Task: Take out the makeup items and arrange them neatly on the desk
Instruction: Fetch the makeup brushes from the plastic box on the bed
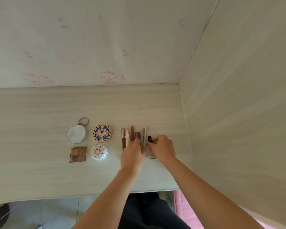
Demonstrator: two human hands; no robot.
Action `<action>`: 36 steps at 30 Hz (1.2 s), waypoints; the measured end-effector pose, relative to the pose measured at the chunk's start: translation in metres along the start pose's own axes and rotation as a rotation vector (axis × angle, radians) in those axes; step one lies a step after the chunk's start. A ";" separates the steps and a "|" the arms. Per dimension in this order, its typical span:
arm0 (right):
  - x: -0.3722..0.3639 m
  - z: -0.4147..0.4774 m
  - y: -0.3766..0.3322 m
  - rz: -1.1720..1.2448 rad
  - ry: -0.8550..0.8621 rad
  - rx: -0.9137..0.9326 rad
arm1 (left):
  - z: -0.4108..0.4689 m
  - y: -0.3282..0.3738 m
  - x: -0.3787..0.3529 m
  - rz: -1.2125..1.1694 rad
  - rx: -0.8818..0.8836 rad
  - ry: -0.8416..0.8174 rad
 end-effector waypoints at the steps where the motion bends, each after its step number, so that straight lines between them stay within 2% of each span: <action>1: 0.001 0.001 0.001 0.034 0.007 0.002 | 0.000 -0.001 -0.001 -0.013 -0.017 0.008; 5: 0.005 0.002 0.004 0.234 -0.007 -0.015 | -0.004 -0.001 -0.001 0.046 -0.039 0.031; 8: 0.010 0.005 0.009 0.338 -0.036 -0.047 | -0.008 0.002 0.004 0.116 -0.107 0.117; 12: 0.014 0.011 0.017 0.433 -0.059 -0.063 | -0.020 0.020 0.000 0.108 -0.413 0.231; 15: 0.018 0.019 0.023 0.394 -0.023 0.009 | -0.030 0.027 -0.010 0.117 -0.555 0.206; 19: 0.030 0.018 0.023 0.401 0.046 0.081 | -0.033 0.024 -0.021 0.167 -0.548 0.180; 24: 0.029 0.021 0.011 0.314 -0.016 0.231 | -0.034 0.023 -0.024 0.169 -0.544 0.192; 36: 0.019 0.037 0.002 0.038 0.014 0.355 | -0.026 0.030 -0.030 0.199 -0.535 0.156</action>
Point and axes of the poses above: each hand's wrist, its own z-axis towards the middle knuckle, its own x-axis out of the back of the hand, y = z × x, the point moved 7 cm from there along z, towards the middle knuckle, and after that the axes turned 13 degrees about x, right-handed, at the moved point
